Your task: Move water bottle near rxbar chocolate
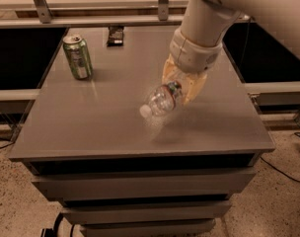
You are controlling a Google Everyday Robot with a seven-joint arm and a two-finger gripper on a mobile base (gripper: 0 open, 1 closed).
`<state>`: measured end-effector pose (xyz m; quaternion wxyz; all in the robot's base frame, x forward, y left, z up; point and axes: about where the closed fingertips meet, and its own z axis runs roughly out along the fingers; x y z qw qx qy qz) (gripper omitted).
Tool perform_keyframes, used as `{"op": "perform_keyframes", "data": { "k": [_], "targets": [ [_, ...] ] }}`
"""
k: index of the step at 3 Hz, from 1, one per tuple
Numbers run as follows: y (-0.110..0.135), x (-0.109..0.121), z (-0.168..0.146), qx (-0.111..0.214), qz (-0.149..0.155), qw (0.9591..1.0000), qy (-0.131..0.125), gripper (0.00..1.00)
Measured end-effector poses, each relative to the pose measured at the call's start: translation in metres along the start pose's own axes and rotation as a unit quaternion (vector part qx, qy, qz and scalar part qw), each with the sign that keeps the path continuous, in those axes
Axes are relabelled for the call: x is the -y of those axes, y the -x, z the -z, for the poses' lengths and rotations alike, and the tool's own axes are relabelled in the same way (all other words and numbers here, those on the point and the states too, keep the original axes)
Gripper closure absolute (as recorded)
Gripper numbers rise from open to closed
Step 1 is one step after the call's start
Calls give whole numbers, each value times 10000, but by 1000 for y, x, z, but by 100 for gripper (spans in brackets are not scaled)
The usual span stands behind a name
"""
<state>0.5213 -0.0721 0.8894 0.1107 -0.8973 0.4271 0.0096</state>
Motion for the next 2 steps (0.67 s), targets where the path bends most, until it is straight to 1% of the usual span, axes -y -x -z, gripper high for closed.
{"op": "perform_keyframes", "data": {
  "k": [1, 2],
  "targets": [
    [-2, 35, 29, 512, -639, 9959, -390, 100],
    [-4, 73, 61, 1243, -1234, 9780, -1130, 100]
  ]
}}
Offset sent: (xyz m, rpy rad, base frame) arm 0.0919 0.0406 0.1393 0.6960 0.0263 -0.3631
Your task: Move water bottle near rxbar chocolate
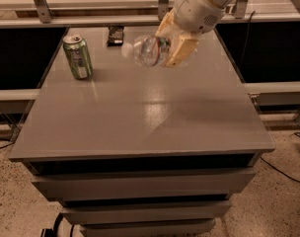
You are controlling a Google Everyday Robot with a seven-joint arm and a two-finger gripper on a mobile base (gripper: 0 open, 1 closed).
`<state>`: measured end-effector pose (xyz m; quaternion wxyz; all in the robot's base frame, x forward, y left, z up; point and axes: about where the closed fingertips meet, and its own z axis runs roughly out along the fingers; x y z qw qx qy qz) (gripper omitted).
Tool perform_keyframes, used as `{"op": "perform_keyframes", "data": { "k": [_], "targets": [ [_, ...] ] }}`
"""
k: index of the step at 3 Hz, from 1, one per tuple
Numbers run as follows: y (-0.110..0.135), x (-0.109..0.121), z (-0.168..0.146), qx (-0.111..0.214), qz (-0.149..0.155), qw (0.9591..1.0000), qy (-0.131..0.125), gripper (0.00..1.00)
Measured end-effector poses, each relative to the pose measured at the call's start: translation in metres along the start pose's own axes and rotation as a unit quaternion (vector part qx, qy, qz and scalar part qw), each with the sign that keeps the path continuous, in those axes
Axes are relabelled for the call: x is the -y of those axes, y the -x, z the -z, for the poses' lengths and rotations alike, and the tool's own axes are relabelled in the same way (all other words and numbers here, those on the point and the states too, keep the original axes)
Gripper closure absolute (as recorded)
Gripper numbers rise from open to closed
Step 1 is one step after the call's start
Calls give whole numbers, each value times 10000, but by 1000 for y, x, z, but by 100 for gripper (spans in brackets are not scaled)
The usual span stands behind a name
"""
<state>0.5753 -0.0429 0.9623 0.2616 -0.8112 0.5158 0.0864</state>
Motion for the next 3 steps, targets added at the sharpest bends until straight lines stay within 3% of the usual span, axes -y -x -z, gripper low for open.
{"op": "perform_keyframes", "data": {
  "k": [1, 2, 3],
  "targets": [
    [3, 28, 19, 486, -420, 9943, -851, 100],
    [3, 50, 25, 531, -458, 9889, -1307, 100],
    [3, 50, 25, 531, -456, 9890, -1305, 100]
  ]
}}
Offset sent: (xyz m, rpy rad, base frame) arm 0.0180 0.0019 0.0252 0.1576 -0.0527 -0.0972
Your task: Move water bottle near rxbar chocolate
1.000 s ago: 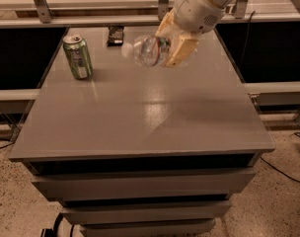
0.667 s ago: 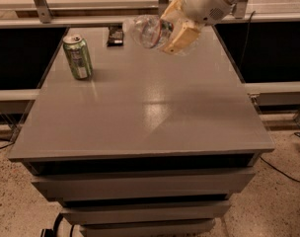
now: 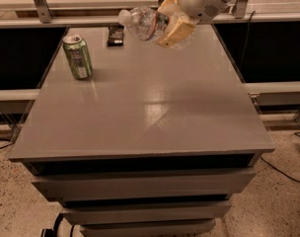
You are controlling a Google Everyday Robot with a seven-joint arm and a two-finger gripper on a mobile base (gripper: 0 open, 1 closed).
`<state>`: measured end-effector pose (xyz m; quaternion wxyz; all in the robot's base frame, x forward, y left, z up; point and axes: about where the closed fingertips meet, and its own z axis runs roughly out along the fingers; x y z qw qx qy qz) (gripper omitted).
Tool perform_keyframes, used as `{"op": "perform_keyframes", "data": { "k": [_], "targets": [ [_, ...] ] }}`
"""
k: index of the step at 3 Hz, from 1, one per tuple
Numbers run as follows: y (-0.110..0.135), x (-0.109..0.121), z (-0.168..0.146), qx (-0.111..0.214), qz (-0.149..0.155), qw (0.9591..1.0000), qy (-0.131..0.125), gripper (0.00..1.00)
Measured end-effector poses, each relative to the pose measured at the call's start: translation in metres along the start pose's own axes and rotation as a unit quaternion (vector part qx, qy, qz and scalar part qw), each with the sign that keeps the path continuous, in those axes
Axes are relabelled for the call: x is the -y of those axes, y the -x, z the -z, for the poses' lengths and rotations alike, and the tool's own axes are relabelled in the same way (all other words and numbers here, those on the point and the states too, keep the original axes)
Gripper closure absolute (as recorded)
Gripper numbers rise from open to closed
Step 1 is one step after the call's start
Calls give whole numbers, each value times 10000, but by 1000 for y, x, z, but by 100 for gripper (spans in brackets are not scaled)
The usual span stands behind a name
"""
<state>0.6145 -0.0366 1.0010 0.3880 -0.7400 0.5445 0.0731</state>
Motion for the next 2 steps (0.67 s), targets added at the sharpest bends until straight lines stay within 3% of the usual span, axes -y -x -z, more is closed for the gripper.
{"op": "perform_keyframes", "data": {
  "k": [1, 2],
  "targets": [
    [-8, 8, -2, 137, -69, 9995, -269, 100],
    [-21, 28, -5, 370, -186, 9958, -815, 100]
  ]
}}
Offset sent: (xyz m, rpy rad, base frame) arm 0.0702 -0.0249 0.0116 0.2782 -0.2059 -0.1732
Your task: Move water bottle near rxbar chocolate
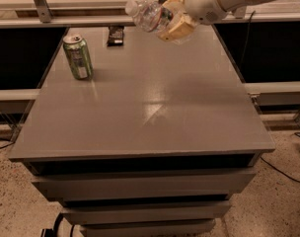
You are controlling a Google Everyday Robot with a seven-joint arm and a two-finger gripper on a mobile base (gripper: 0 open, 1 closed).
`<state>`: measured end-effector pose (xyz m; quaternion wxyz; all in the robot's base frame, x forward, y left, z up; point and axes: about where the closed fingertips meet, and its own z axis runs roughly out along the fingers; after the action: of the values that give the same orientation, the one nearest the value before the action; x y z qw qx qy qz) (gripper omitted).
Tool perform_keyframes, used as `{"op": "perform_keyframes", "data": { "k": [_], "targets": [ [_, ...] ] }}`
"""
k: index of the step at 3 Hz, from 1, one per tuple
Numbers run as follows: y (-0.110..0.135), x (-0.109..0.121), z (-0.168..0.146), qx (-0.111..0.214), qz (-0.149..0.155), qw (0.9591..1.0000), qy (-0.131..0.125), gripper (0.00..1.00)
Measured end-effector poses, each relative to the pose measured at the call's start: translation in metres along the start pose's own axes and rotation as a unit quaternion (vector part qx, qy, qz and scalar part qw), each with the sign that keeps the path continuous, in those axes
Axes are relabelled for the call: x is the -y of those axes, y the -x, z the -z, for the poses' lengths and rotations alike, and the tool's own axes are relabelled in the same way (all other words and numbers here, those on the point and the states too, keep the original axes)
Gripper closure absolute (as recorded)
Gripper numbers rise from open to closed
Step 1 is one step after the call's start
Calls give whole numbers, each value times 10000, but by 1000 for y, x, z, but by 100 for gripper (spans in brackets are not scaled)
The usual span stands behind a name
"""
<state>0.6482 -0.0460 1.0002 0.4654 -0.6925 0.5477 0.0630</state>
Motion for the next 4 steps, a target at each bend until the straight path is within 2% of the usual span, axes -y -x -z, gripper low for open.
{"op": "perform_keyframes", "data": {
  "k": [1, 2, 3, 4],
  "targets": [
    [-11, 28, -13, 63, -166, 9982, -573, 100],
    [-21, 56, -34, -146, -222, 9958, -871, 100],
    [-37, 79, -58, -446, -190, 9931, -1067, 100],
    [-55, 96, -79, -661, -115, 9914, -1127, 100]
  ]
}}
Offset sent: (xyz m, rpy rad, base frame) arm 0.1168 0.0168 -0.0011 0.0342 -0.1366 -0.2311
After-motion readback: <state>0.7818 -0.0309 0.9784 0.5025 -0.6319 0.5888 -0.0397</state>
